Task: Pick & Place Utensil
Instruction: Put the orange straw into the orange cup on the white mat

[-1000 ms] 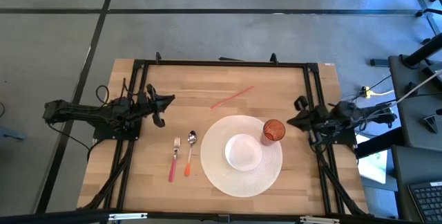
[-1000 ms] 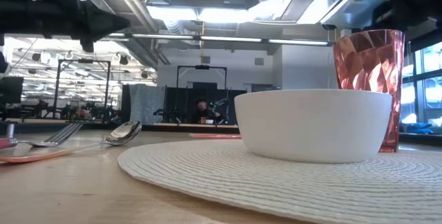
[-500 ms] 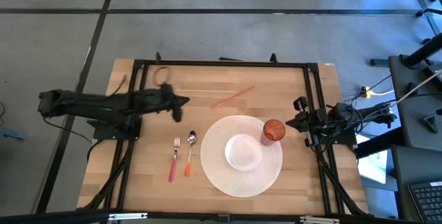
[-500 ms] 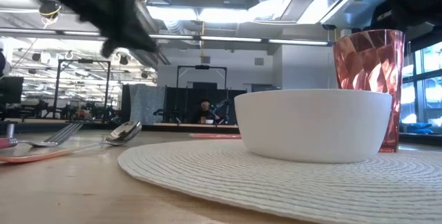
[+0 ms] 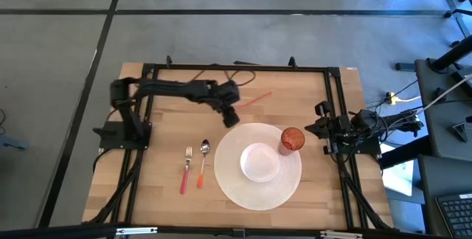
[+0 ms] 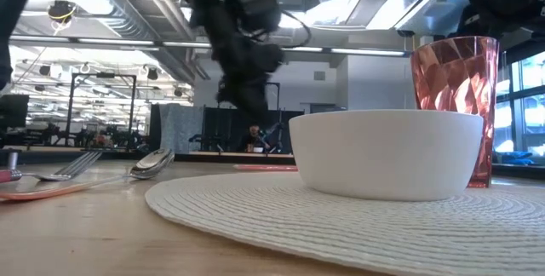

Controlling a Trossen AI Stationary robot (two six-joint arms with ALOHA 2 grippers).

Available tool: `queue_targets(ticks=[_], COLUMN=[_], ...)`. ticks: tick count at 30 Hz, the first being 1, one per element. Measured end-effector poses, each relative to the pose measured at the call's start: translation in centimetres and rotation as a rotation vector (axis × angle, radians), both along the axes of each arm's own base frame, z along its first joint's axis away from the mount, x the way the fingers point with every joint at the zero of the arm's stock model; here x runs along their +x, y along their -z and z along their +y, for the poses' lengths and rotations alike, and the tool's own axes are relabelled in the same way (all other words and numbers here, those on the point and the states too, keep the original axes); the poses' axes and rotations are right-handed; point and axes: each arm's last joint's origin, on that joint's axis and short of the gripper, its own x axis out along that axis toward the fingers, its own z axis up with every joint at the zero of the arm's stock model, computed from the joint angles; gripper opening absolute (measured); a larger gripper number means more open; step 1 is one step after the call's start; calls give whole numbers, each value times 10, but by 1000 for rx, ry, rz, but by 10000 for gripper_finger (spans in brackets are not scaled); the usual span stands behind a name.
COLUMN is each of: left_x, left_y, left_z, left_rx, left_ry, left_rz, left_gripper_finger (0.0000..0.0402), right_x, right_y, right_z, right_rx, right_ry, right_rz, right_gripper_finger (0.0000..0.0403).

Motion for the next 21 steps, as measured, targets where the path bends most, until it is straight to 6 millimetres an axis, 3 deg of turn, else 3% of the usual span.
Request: queue_targets(ticks=[5, 9, 21], left_x=[27, 31, 32], left_y=[10, 25, 61], left_z=[9, 20, 30], left_rx=[7, -10, -19], left_ry=[-9, -39, 1], left_rz=[36, 99, 211], left_gripper_finger=[145, 187, 186], right_x=[0, 1, 1], right_y=[1, 2, 5], right_z=[0, 0, 0], right_rx=[-11, -6, 0], right_ry=[3, 0, -3], right_rz=[6, 24, 55], right_gripper_finger=[3, 4, 16])
